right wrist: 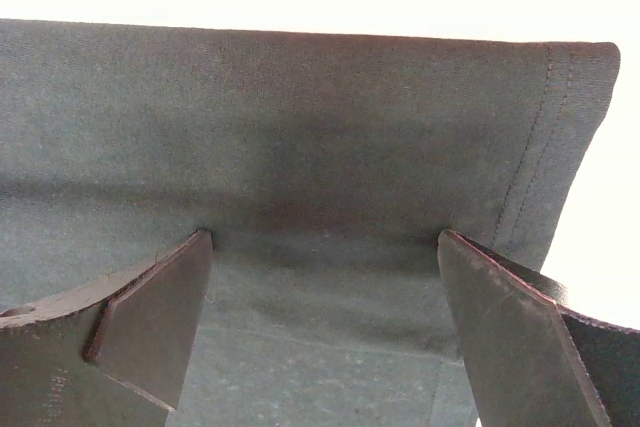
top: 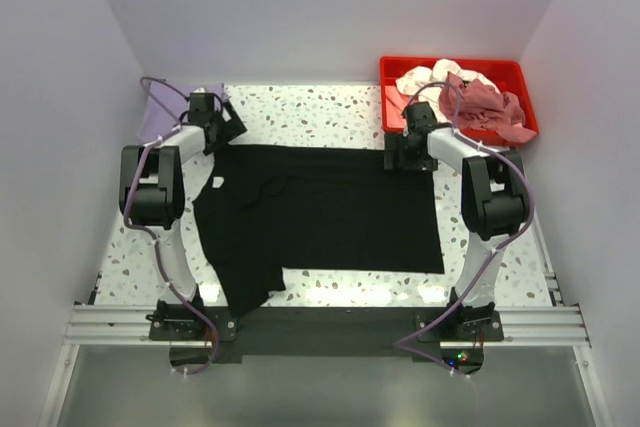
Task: Fold and stack the t-shirts
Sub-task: Fold the tshirt
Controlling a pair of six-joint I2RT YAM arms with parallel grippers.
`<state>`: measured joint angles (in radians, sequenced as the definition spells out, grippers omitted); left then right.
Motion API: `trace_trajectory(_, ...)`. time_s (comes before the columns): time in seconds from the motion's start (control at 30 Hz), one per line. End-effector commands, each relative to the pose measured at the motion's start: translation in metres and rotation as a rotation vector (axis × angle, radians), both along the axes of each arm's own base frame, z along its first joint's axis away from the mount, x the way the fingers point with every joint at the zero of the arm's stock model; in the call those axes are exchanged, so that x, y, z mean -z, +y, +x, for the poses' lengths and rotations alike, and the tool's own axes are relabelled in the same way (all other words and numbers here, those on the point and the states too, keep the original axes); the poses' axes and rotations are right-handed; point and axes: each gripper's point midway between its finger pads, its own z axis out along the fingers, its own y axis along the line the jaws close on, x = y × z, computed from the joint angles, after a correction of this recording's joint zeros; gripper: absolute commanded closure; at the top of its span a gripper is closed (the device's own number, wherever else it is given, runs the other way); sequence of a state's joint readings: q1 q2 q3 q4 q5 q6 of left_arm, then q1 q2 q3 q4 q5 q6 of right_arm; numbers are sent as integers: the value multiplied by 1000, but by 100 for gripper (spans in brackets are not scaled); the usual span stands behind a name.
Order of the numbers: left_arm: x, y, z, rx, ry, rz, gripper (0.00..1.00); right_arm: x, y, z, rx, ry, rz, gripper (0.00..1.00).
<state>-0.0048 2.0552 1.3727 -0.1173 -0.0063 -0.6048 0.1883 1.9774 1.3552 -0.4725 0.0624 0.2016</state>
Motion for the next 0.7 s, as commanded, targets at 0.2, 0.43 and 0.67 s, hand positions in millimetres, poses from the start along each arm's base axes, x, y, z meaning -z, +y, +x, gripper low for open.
trace_trajectory(0.2,-16,-7,9,43,1,17,0,-7,-3,9,2,-4,31,1)
trace_trajectory(0.43,-105,-19,-12,46,-109,55,0,-93,-1,4,3,-174,69,1)
trace_trajectory(0.67,-143,-38,-106,53,-133,-14,0,-136,-3,-43,53,-266,143,1)
